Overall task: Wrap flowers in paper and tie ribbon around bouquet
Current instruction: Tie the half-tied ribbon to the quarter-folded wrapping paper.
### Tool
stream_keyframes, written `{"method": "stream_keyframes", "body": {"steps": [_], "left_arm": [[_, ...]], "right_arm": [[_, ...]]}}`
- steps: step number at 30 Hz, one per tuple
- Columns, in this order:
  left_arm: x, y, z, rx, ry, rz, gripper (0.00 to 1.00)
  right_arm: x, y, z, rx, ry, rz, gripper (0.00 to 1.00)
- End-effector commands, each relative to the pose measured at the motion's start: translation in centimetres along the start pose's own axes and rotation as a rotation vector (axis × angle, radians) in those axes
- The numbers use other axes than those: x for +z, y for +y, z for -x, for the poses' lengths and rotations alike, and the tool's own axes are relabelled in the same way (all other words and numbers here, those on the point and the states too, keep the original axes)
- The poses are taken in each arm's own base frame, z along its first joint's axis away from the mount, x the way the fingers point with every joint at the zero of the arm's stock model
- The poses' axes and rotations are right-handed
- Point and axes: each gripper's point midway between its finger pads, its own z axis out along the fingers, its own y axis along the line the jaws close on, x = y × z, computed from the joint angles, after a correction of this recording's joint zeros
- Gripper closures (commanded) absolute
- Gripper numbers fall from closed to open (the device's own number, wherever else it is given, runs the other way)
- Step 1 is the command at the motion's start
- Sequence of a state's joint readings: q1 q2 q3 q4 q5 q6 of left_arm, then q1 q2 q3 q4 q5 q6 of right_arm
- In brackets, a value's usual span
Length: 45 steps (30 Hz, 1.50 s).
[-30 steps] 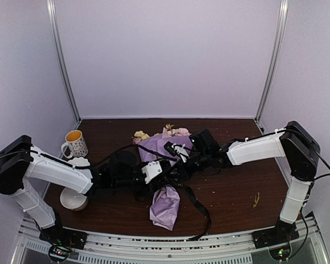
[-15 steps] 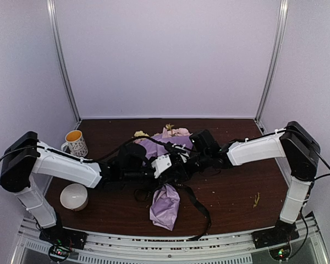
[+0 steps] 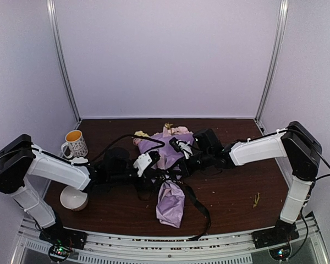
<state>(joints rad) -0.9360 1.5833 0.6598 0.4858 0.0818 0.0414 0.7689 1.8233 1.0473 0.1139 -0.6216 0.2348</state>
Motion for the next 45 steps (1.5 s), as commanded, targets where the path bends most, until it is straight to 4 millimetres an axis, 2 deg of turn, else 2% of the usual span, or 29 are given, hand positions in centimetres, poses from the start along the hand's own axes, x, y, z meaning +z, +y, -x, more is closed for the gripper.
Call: {"method": "stream_keyframes", "body": {"steps": [1, 6, 11, 14, 17, 20, 28, 34, 39, 42, 45], "left_arm": [[-1.1, 0.7, 1.1, -0.089, -0.088, 0.029, 1.00], [-1.1, 1.4, -0.8, -0.140, -0.060, 0.047, 1.00], [-0.4, 1.0, -1.6, -0.161, -0.055, 0.023, 1.00], [-0.2, 1.5, -1.9, -0.186, -0.052, 0.041, 1.00], [-0.3, 2.5, -2.6, -0.225, -0.041, 0.074, 1.00], [-0.5, 3.6, -3.6, -0.271, -0.029, 0.099, 1.00], [-0.5, 3.8, -6.0, -0.325, 0.032, 0.096, 1.00], [-0.5, 4.0, -7.2, -0.341, 0.069, 0.118, 1.00], [0.4, 2.4, -5.6, -0.296, 0.053, 0.000, 1.00], [0.4, 3.3, -5.3, -0.307, 0.035, 0.049, 1.00], [0.1, 4.1, -5.9, -0.330, 0.041, 0.085, 1.00]], "right_arm": [[-1.1, -1.0, 1.9, 0.042, -0.085, -0.060, 0.98], [-1.8, -1.6, 2.4, 0.085, -0.116, -0.093, 0.96], [-1.8, -1.9, 2.1, 0.104, -0.115, -0.099, 0.97], [-1.9, -1.3, 2.3, 0.107, -0.124, -0.072, 1.00], [-3.0, -1.1, 3.1, 0.144, -0.190, -0.043, 1.00], [-4.7, -1.9, 3.7, 0.205, -0.271, -0.039, 1.00], [-5.0, -2.8, 0.7, 0.267, -0.227, -0.051, 1.00], [-5.9, -3.3, -0.4, 0.287, -0.230, -0.074, 0.98], [-5.1, -4.0, -1.9, 0.294, -0.180, -0.093, 0.99], [-5.4, -4.0, -1.9, 0.294, -0.182, -0.098, 1.00], [-6.3, -4.4, -1.9, 0.293, -0.194, -0.125, 1.00]]}}
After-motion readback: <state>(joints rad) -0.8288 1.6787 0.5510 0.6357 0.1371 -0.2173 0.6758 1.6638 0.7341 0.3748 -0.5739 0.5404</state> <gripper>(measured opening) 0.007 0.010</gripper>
